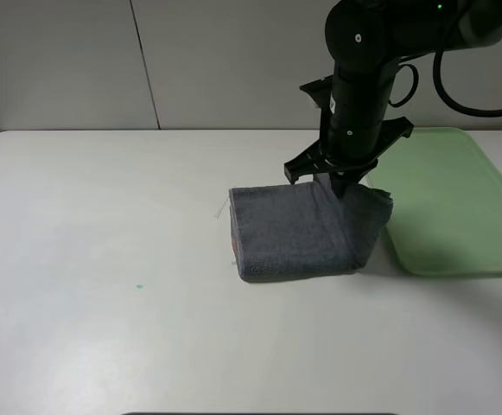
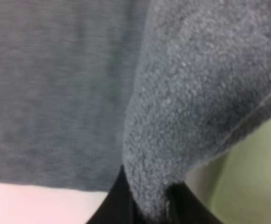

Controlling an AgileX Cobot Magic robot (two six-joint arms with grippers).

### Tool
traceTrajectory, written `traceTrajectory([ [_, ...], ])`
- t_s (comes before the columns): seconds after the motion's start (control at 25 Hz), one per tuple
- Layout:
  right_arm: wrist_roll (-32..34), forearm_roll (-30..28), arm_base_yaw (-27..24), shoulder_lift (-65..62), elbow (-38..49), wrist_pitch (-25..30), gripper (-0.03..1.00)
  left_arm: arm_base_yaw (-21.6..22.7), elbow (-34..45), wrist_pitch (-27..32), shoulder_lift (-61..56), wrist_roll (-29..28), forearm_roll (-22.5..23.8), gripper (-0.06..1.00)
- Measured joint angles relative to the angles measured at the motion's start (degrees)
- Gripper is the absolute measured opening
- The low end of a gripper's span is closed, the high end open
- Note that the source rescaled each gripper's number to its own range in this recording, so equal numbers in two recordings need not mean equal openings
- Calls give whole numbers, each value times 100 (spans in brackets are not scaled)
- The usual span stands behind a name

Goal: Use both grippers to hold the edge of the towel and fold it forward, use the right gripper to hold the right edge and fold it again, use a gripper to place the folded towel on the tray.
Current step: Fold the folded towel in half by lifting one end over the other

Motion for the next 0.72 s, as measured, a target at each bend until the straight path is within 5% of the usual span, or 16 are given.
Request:
traceTrajectory([
  [0.72,212,320,496,357,-540,409,8,0,0,0,0,0,0,100],
])
